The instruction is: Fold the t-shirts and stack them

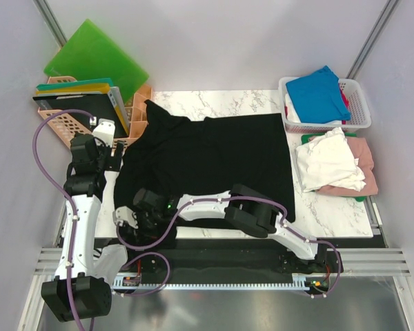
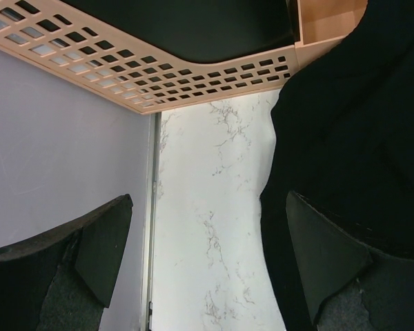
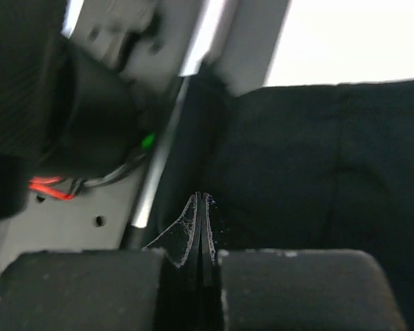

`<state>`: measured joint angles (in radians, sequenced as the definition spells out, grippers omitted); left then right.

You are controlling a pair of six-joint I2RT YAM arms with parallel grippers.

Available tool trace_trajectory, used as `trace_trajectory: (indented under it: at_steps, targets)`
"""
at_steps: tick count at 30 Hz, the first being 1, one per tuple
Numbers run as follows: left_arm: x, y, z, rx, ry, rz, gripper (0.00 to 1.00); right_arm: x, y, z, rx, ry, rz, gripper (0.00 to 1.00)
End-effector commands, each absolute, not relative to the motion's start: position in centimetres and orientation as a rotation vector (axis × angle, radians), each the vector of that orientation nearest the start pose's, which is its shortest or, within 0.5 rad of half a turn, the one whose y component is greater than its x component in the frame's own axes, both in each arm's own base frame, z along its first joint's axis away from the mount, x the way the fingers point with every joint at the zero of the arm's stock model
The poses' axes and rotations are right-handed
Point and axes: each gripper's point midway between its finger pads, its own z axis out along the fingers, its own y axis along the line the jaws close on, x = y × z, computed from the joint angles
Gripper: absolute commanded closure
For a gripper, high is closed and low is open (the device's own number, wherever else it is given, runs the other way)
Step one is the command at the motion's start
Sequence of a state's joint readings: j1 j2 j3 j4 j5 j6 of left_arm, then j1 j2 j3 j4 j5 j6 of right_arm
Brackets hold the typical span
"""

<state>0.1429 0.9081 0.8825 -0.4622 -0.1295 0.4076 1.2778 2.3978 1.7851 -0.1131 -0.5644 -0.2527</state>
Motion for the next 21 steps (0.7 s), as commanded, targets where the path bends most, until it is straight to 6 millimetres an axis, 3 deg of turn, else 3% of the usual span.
trace_trajectory:
  at_steps: [1,10,11,12,18,20,21]
  targets:
    - [29.9,8.7,24.7,0.173,2.022,0.499,0.00,6.6,55.8,-2.1,-2.057,1.596,1.117,1.00]
    - [30.4,7.7,23.6,0.171,2.046,0.420,0.00,8.1,54.8,1.4,-2.050,1.479,1.003,1.00]
    - [30.5,7.7,23.5,0.173,2.049,0.421,0.00,8.2,55.2,2.9,-2.024,1.441,1.002,1.00]
    - [30.5,7.8,23.4,0.177,2.054,0.424,0.00,8.4,55.0,3.0,-2.016,1.439,0.988,1.00]
    - [30.8,7.0,22.3,0.203,2.081,0.367,0.00,9.8,57.0,8.0,-1.944,1.336,0.939,1.00]
    - [30.9,7.0,22.3,0.201,2.083,0.366,0.00,10.2,57.6,8.0,-1.949,1.331,0.925,1.00]
    - [30.9,7.0,22.3,0.205,2.086,0.369,0.00,10.5,58.5,9.2,-1.931,1.307,0.926,1.00]
